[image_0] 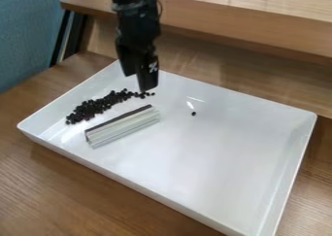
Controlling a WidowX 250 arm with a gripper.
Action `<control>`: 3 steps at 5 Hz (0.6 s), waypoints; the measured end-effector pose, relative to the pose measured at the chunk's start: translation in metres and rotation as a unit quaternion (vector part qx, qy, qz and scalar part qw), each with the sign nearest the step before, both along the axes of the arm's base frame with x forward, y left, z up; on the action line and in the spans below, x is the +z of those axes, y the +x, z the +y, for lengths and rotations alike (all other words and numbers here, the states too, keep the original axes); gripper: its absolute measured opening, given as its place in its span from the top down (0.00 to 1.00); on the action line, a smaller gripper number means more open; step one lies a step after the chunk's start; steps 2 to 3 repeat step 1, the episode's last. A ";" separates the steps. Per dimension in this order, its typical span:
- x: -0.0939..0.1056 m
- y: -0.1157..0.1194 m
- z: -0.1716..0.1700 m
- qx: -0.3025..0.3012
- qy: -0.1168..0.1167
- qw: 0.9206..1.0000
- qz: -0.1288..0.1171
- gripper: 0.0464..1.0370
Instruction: Sweep into pile
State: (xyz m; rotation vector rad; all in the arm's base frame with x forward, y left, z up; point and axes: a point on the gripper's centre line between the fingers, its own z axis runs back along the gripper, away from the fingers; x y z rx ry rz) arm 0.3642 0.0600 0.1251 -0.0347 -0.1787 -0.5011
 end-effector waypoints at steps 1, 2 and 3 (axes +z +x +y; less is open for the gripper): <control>0.006 -0.002 -0.014 -0.010 -0.014 1.000 -0.001 0.04; 0.006 -0.002 -0.014 -0.010 -0.014 1.000 -0.001 0.04; 0.006 -0.002 -0.014 -0.010 -0.014 1.000 -0.001 0.04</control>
